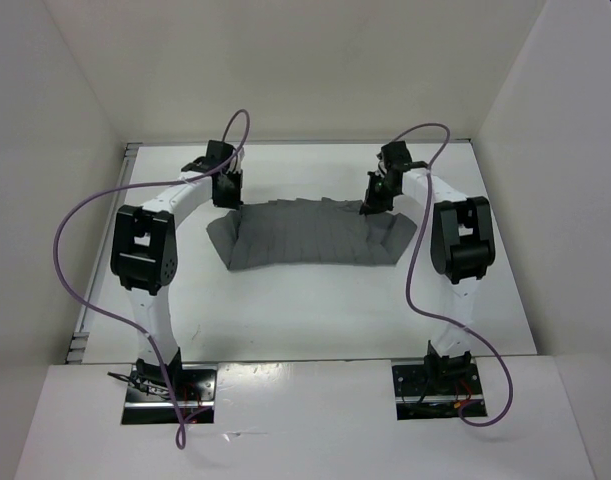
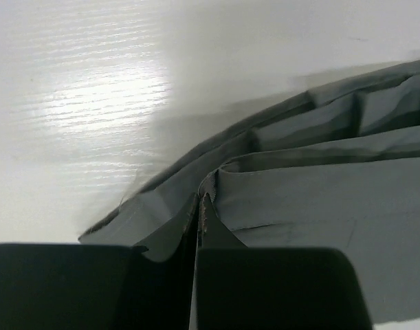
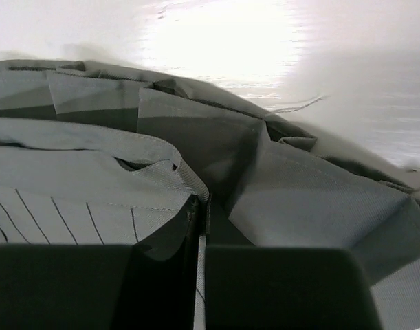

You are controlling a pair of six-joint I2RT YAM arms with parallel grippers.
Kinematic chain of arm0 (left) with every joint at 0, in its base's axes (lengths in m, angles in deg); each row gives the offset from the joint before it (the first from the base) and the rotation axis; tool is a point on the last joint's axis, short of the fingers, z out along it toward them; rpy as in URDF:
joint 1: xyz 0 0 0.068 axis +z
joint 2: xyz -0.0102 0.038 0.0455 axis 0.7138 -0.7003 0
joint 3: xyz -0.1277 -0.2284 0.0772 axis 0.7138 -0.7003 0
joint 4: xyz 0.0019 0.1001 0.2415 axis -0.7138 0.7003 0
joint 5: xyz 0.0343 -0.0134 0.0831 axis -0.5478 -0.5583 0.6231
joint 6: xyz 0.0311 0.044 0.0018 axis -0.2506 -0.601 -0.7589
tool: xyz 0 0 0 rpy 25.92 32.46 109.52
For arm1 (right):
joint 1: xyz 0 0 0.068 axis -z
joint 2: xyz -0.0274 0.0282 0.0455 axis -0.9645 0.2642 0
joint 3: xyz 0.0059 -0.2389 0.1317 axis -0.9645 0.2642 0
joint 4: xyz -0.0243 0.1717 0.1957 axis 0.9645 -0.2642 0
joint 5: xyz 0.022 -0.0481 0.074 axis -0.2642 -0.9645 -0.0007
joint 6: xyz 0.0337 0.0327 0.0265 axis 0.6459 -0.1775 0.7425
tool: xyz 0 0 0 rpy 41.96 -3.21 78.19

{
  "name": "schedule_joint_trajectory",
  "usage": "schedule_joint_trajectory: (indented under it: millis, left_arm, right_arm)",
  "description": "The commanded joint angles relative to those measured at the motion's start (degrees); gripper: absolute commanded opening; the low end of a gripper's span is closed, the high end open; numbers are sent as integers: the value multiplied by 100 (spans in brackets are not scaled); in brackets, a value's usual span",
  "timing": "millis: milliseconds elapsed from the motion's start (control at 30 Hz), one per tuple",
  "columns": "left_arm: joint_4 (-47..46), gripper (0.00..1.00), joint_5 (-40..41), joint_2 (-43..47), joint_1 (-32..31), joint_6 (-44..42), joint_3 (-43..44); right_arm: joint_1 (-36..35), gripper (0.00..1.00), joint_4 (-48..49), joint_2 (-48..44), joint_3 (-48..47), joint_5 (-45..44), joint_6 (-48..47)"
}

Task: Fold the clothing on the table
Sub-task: Fold the skirt

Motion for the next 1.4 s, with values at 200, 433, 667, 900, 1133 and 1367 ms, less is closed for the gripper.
schedule_joint_trajectory:
  millis: [200,433,667,900,1133,1367]
  left_arm:
    - [88,0,-56,-266,101,190,308]
    - [-44,30,-523,-127,101,269,589]
    - [-35,71,-251,1295,48,164,642]
    - [1,66,-1461,1720,-313,-161,178]
    - [-325,62,-2746,1360,-365,67,-96]
    - [-430,61,-2940,1254,-365,67,-263]
  right_arm:
    - [185,0,-295,33,191,-796,275]
    - [185,46,-172,-255,-29,-717,275]
    - [185,73,-760,-1609,180,-1058,423]
    - [299,91,-972,-2506,1586,-1270,767]
    - [790,94,-612,-2753,2580,-823,1048]
    - [1468,100,354,-2700,3232,311,1294]
